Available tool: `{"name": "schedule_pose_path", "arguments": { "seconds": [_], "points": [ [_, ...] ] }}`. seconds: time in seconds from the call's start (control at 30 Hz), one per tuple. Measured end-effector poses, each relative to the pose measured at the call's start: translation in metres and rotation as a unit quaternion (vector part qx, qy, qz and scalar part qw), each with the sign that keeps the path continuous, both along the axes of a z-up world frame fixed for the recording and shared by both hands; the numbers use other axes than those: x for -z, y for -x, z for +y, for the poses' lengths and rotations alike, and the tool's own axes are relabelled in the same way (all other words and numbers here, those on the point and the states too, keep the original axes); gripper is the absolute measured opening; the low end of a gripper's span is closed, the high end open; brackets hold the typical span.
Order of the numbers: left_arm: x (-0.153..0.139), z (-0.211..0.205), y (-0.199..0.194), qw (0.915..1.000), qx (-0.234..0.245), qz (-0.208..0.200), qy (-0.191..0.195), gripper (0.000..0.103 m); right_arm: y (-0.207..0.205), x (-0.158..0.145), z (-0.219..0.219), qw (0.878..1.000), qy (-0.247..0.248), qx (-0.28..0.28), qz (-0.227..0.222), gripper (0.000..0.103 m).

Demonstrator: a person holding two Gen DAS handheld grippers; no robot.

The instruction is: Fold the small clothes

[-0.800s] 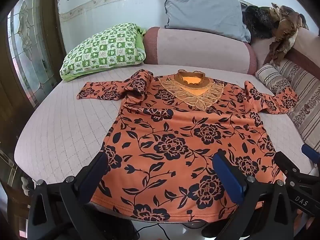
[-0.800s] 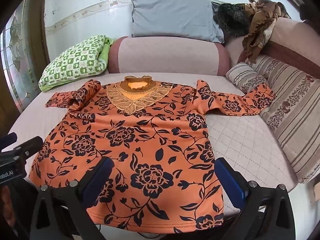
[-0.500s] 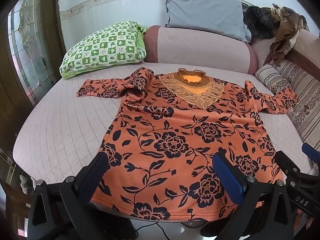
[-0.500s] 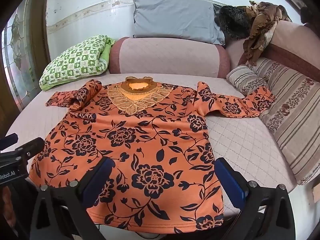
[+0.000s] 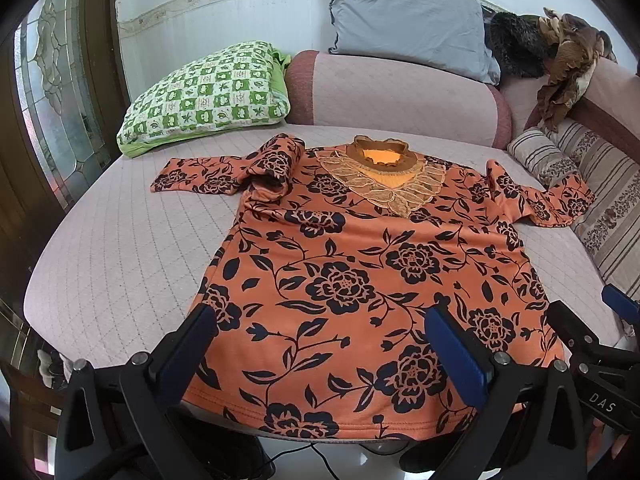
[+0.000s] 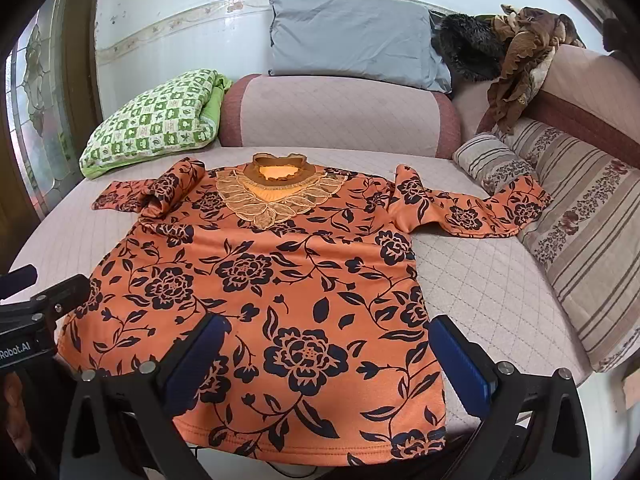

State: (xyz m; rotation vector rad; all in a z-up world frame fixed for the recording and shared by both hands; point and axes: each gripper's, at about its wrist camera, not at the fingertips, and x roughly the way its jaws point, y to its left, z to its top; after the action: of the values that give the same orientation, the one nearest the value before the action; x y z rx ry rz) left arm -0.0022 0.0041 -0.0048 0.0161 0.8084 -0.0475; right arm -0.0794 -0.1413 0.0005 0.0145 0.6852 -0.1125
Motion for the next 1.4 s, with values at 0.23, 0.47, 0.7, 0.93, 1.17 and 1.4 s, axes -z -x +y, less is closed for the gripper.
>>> {"name": "schedule_pose_path", "arguments": {
  "seconds": [0.23, 0.47, 0.7, 0.93, 1.17, 1.4],
  "points": [
    [-0.0028, -0.0012, 0.0005, 1.0000, 0.000, -0.001, 0.001, 0.103, 0.0000, -0.0020, -0.0007, 1.000, 0.002, -0.001, -0.003, 0.103],
    [-0.0020, -0.0018, 0.0011, 1.0000, 0.001, -0.002, 0.000, 0.103, -0.0004, -0.0024, 0.0002, 1.000, 0.003, -0.002, -0.003, 0.103],
    [-0.0021, -0.0017, 0.0018, 1.0000, 0.003, -0.002, 0.002, 0.103, -0.0003, -0.0030, 0.0007, 1.000, 0.003, -0.003, -0.004, 0.103],
    [-0.0026, -0.0020, 0.0021, 1.0000, 0.004, -0.002, 0.004, 0.103, 0.0000, -0.0028, 0.0018, 1.000, 0.004, -0.003, -0.003, 0.103],
    [-0.0001, -0.0009, 0.0016, 1.0000, 0.003, 0.000, 0.006, 0.103, -0.0003, -0.0013, 0.0018, 1.000, 0.004, -0.005, -0.001, 0.103],
    [0.0021, 0.0004, 0.0016, 0.9999, 0.005, 0.004, 0.010, 0.103, 0.0003, -0.0003, 0.0019, 1.000, 0.004, -0.005, 0.000, 0.103]
  ]
}}
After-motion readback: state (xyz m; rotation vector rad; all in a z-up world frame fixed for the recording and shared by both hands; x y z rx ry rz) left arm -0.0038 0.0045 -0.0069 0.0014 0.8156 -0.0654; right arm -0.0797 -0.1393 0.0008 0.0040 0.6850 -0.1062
